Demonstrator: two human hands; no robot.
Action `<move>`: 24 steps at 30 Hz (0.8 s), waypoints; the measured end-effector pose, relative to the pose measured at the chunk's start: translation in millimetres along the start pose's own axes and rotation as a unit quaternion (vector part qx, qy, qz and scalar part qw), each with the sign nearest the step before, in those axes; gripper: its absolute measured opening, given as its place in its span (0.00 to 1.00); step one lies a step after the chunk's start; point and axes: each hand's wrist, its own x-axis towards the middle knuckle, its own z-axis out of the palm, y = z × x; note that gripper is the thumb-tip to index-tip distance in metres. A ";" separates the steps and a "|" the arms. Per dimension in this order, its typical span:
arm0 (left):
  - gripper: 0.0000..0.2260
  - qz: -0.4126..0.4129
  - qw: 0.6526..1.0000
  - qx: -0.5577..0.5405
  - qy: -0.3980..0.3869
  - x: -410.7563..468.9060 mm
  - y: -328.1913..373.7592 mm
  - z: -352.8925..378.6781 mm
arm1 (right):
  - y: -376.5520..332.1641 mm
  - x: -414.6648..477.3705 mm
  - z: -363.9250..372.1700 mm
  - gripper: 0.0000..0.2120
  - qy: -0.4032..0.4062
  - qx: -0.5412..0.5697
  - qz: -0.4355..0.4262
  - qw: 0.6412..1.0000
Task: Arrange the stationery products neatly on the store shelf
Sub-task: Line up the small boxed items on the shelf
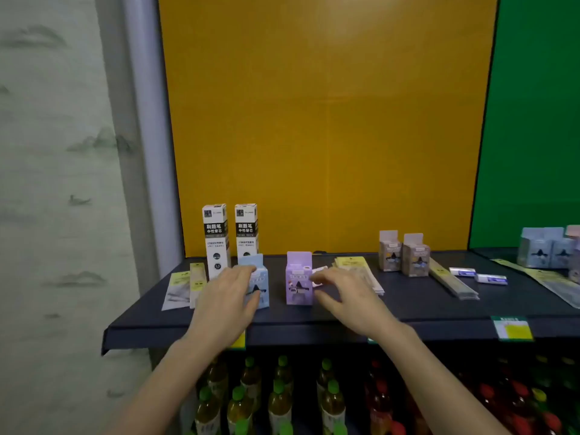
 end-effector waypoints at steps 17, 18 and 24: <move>0.36 -0.170 0.895 -0.386 -0.142 73.5 -64.9 44.4 | 40.1 96.1 21.0 0.27 -0.085 0.108 0.075 0.988; 0.32 -0.171 0.885 -0.403 -0.157 74.4 -66.5 45.9 | 41.4 97.3 23.2 0.26 -0.089 0.111 0.077 0.987; 0.19 -0.148 0.867 -0.423 -0.219 80.6 -74.9 51.3 | 40.0 97.9 29.4 0.20 -0.091 0.138 0.096 0.982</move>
